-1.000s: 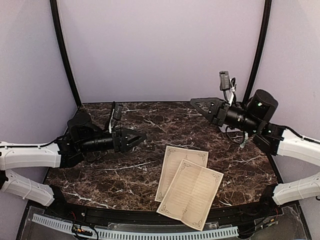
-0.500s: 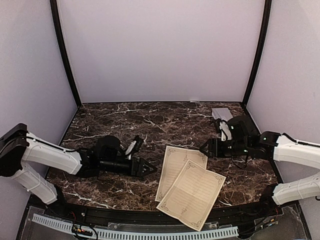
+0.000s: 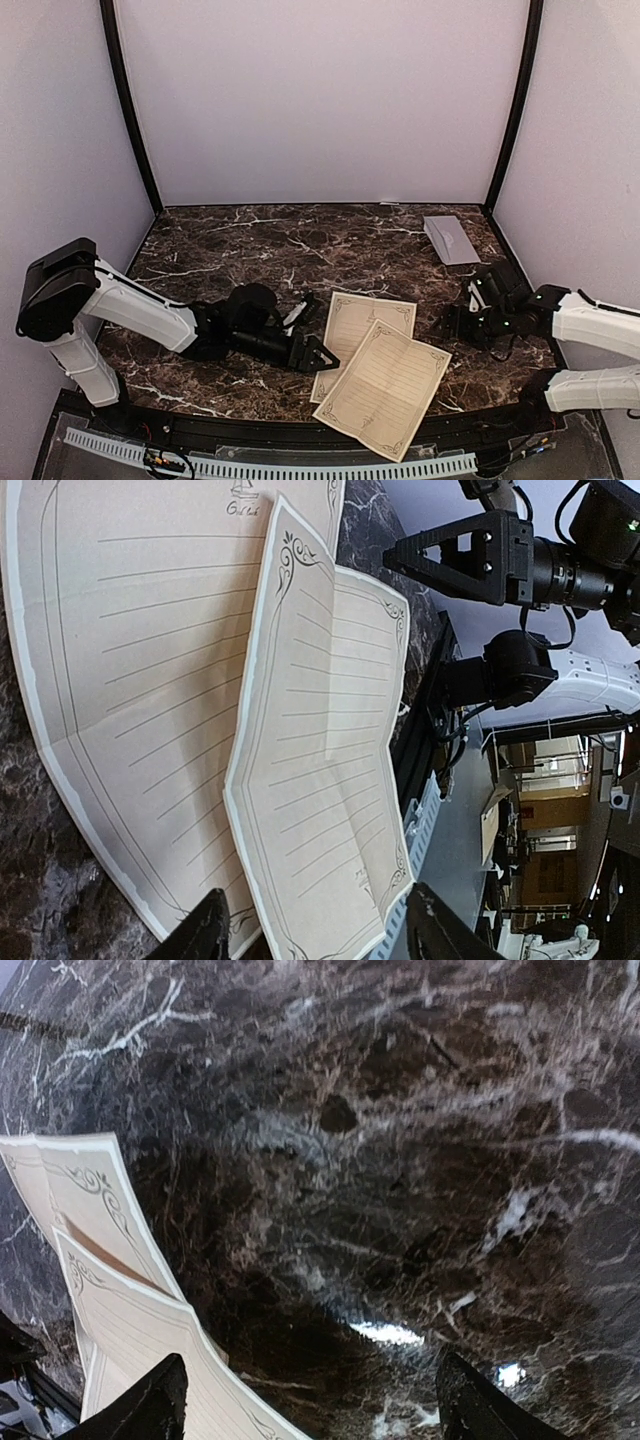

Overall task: Place the letter into the envelope and seal it
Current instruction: Pick up the letter from the center of the board.

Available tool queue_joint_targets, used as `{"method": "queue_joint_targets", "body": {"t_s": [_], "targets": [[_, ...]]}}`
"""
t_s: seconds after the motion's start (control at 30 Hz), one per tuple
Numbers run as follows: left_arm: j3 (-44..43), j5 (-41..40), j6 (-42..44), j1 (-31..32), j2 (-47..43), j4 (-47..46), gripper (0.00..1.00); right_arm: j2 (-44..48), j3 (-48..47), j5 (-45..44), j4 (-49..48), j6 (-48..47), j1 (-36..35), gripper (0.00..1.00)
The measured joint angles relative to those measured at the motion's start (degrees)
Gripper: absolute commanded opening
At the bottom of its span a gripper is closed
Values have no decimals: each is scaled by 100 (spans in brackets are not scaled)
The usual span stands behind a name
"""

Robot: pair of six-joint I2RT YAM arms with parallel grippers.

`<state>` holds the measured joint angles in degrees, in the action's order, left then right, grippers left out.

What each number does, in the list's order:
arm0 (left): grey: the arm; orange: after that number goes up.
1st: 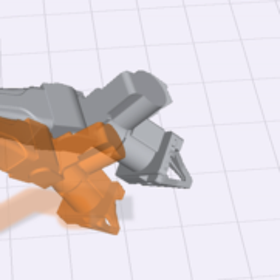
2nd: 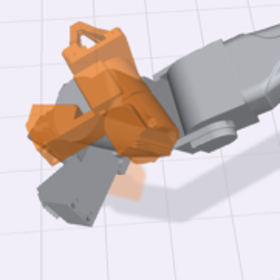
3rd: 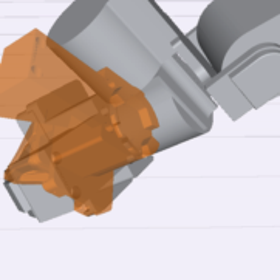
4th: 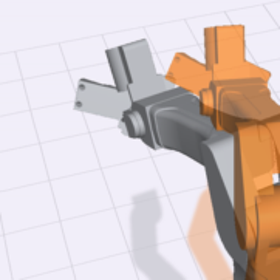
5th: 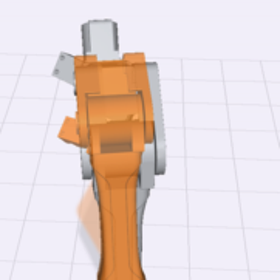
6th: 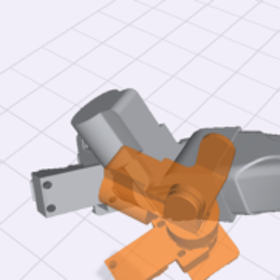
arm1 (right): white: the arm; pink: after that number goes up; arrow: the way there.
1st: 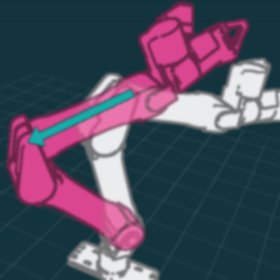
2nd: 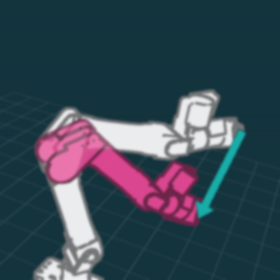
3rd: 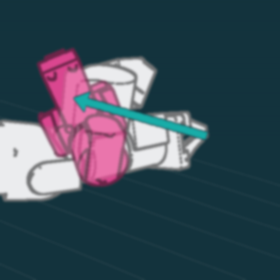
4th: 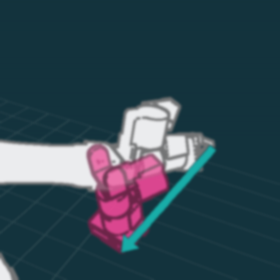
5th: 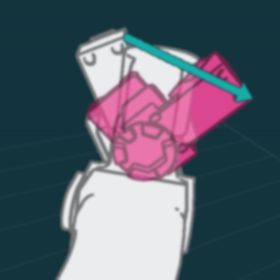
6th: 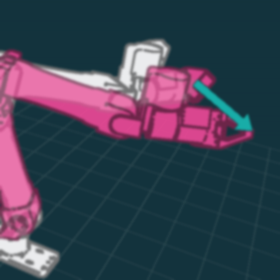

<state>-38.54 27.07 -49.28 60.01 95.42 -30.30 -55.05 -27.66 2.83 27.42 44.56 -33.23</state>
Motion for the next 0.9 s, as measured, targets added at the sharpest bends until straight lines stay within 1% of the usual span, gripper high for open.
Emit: {"method": "queue_joint_targets", "body": {"t_s": [0.13,0.27,0.37,0.53,0.67,0.87,0.9], "targets": [[0,15,-98,55,125,-101,55,221,398,479,-96,122,2,76],[0,46,-190,103,256,-236,54,776,804,1027,-352,321,2,66],[0,59,-232,114,313,-299,53,1088,1043,1285,-555,466,2,62],[0,83,-240,125,323,-308,52,1187,1307,1515,-820,662,4,58],[0,96,-240,129,323,-308,52,1167,1392,1624,-1005,739,4,51],[0,85,-240,129,323,-308,52,1040,1685,1834,-1556,903,4,35],[0,76,-240,129,323,-308,52,1021,1731,1860,-1615,927,4,29]]}}
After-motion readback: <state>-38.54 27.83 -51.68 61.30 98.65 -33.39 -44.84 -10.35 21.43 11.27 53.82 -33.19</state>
